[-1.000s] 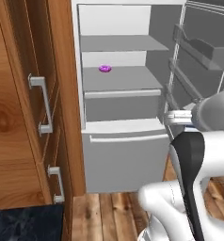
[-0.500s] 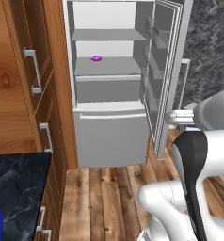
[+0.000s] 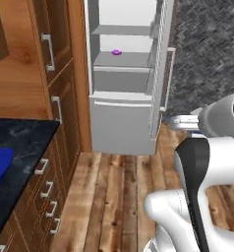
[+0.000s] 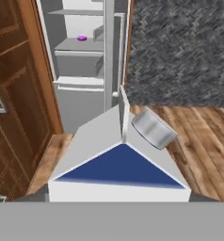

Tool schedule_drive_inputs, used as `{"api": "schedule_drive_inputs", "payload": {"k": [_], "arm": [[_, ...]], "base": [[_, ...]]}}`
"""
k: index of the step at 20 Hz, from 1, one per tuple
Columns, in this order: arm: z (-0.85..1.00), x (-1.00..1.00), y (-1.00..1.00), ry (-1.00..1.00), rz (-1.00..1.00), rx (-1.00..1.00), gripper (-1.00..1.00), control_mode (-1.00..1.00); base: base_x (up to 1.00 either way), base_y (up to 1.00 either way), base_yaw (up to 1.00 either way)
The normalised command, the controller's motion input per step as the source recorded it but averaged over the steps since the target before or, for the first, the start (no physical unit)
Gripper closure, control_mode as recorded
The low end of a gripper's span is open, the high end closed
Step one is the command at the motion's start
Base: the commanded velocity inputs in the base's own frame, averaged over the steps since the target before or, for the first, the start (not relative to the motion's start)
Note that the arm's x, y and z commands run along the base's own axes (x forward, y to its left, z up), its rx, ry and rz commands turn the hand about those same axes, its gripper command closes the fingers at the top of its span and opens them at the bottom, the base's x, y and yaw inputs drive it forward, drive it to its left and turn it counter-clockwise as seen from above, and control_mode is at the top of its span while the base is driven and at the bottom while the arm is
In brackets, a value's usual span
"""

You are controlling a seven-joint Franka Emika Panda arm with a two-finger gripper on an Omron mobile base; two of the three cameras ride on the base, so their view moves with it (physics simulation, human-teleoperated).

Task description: Take out the milk from the fridge and place it on the tray on the counter. Then take the sugar cube near the tray and place it in the tray.

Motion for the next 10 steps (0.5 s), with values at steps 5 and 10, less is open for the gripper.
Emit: {"api": "schedule_drive_inputs", "payload": {"k": [5,10], "arm": [[0.00,0.00,0.00,0.00,0.00,0.00,1.00,1.00],[0.00,0.00,0.00,0.00,0.00,0.00,1.00,1.00]], "base": [[-0.72,-0.61,0.80],[-0.22,-0.19,0.94]]}}
